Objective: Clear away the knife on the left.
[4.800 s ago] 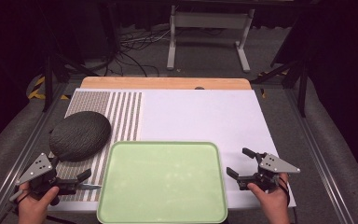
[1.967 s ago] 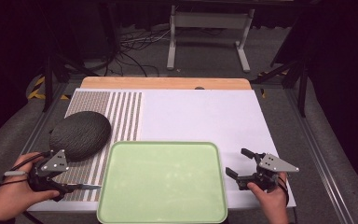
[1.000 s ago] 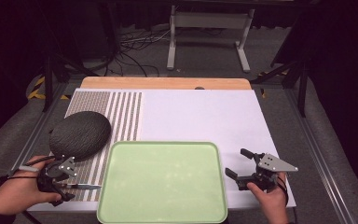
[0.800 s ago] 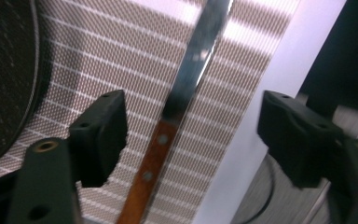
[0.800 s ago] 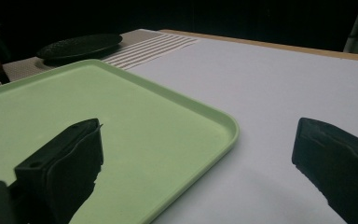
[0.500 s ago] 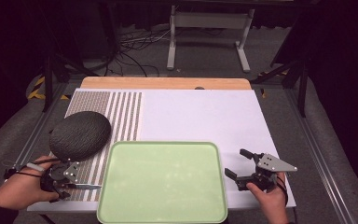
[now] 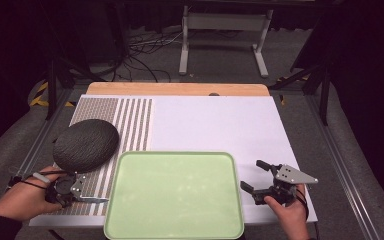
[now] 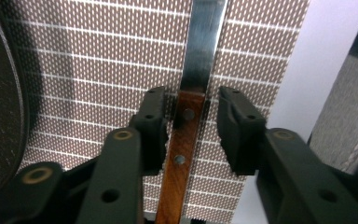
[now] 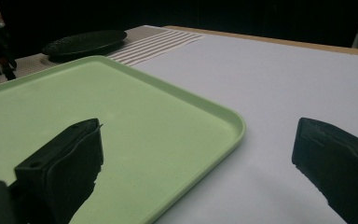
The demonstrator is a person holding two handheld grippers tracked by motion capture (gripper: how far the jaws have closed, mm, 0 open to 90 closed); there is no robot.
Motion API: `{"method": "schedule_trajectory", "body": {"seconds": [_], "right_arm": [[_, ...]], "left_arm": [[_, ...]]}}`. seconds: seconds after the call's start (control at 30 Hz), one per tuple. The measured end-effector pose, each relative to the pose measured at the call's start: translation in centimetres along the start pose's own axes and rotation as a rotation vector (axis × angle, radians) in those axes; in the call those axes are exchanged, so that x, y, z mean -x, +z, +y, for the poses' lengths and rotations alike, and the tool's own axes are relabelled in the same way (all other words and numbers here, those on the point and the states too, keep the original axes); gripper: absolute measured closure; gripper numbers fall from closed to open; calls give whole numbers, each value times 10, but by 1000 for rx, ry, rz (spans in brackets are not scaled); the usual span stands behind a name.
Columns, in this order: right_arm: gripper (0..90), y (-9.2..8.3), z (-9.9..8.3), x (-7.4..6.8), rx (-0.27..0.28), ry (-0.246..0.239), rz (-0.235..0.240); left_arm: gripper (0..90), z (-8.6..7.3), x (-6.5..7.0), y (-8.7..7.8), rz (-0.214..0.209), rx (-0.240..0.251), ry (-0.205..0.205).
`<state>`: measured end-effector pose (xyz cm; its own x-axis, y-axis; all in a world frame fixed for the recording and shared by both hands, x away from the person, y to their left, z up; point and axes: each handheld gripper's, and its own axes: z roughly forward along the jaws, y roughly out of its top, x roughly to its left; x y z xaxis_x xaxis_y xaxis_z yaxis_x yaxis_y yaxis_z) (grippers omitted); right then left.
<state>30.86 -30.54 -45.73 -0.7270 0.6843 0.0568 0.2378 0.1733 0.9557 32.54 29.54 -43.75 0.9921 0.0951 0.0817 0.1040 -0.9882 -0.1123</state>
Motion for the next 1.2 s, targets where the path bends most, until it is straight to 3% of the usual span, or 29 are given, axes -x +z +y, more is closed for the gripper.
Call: {"method": "schedule_trajectory", "body": {"seconds": [0.17, 0.43, 0.5, 0.7, 0.8, 0.9, 1.2], "right_arm": [[28, 0, 0, 0, -5, 3, 1], [28, 0, 0, 0, -2, 0, 5], [28, 0, 0, 0, -2, -2, 6], [28, 0, 0, 0, -3, -2, 4], [28, 0, 0, 0, -4, -2, 2], [28, 0, 0, 0, -4, -4, 2], [28, 0, 0, 0, -3, -2, 2]], "left_arm": [[756, 0, 0, 1, -19, 7, 20], [776, 2, 0, 0, -19, -13, 48], [778, 1, -1, 0, -11, -29, 39], [778, -7, -2, -7, 22, -5, -3], [778, -11, -2, -14, 35, 16, -33], [778, -14, -2, -22, 17, 45, -129], [778, -13, -5, -37, -39, 137, -300]]}}
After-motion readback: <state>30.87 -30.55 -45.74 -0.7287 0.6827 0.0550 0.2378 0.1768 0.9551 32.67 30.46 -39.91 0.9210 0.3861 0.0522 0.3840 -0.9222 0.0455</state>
